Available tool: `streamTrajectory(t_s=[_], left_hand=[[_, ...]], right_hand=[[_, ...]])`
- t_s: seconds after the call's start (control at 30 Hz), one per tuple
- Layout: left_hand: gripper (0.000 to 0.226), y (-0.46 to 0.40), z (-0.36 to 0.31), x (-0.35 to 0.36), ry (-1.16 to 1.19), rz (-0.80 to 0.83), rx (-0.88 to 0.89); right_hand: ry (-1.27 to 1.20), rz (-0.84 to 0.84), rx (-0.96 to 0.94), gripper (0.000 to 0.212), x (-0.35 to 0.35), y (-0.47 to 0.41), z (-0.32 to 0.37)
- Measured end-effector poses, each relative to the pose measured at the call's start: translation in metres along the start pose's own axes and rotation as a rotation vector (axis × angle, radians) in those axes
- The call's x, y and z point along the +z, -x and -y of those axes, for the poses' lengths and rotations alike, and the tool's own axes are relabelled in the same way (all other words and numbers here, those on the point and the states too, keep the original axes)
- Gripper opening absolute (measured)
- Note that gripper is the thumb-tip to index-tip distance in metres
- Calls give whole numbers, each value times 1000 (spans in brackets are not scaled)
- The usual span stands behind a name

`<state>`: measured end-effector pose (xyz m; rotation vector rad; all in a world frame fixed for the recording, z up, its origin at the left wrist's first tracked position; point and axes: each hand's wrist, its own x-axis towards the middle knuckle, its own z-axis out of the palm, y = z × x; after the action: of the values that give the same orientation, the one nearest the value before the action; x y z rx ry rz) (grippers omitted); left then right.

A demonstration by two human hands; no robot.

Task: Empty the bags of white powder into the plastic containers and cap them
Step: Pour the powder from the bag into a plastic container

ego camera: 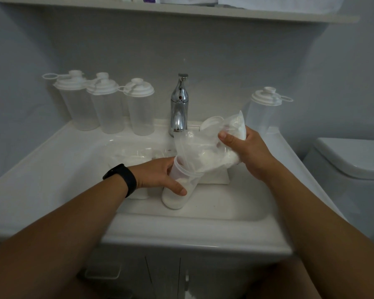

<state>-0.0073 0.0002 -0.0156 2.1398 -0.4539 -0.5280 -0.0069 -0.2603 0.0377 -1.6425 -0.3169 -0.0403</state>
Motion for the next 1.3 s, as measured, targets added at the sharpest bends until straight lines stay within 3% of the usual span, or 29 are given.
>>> streamTrajectory(t_s=[1.3], left_hand=[[63, 1, -3, 0, -9, -11, -7]], right_hand=[[56, -42, 1, 37, 1, 2, 4]])
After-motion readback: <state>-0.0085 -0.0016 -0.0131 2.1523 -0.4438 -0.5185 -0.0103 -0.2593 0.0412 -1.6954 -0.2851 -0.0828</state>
